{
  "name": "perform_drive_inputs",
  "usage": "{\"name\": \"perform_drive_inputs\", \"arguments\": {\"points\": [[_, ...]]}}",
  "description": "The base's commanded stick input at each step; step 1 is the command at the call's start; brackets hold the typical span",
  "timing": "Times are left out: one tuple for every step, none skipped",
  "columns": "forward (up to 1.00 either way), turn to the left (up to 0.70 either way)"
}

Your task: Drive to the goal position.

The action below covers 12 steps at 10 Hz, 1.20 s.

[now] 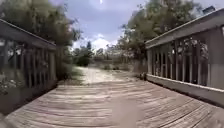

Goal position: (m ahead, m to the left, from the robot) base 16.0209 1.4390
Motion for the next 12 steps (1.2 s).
{"name": "perform_drive_inputs", "arguments": {"points": [[0.5, 0.01], [0.5, 0.01], [0.5, 0.01], [0.5, 0.01], [0.5, 0.01], [0.5, 0.01], [0.5, 0.01], [0.5, 0.01], [0.5, 0.01], [0.5, 0.01], [0.5, 0.01], [0.5, 0.01]]}}
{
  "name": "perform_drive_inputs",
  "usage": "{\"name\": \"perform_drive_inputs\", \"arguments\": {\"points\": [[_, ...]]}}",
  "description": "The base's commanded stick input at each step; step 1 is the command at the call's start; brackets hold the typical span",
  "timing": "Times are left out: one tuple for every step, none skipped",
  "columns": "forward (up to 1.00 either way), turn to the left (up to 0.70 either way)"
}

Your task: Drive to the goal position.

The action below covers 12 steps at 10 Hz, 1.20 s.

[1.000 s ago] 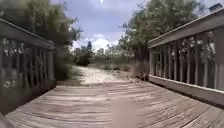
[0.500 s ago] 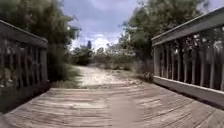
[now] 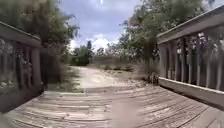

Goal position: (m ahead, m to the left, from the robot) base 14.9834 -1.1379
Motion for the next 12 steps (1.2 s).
{"name": "perform_drive_inputs", "arguments": {"points": [[0.5, 0.01], [0.5, 0.01], [0.5, 0.01], [0.5, 0.01], [0.5, 0.01], [0.5, 0.01], [0.5, 0.01], [0.5, 0.01], [0.5, 0.01], [0.5, 0.01], [0.5, 0.01], [0.5, 0.01]]}}
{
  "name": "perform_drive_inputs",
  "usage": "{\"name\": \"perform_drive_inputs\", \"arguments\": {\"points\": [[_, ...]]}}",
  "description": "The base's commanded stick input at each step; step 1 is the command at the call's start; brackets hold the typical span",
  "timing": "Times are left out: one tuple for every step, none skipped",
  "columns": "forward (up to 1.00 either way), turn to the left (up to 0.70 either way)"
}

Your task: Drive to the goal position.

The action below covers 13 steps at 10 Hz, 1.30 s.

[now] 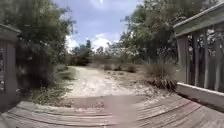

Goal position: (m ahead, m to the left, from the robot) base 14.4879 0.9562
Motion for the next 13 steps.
{"name": "perform_drive_inputs", "arguments": {"points": [[0.5, 0.01], [0.5, 0.01], [0.5, 0.01], [0.5, 0.01], [0.5, 0.01], [0.5, 0.01], [0.5, 0.01], [0.5, 0.01], [0.5, 0.01], [0.5, 0.01], [0.5, 0.01], [0.5, 0.01], [0.5, 0.01]]}}
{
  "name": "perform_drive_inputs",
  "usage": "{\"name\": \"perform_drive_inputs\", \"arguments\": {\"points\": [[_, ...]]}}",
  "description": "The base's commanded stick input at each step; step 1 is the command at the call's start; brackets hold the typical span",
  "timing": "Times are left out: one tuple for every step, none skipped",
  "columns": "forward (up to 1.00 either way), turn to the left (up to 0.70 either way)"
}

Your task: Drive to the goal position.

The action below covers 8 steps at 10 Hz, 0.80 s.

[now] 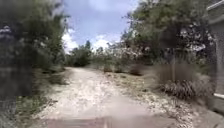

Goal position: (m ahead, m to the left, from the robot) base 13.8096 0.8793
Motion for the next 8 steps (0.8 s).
{"name": "perform_drive_inputs", "arguments": {"points": [[0.5, 0.01], [0.5, 0.01], [0.5, 0.01], [0.5, 0.01], [0.5, 0.01], [0.5, 0.01], [0.5, 0.01], [0.5, 0.01]]}}
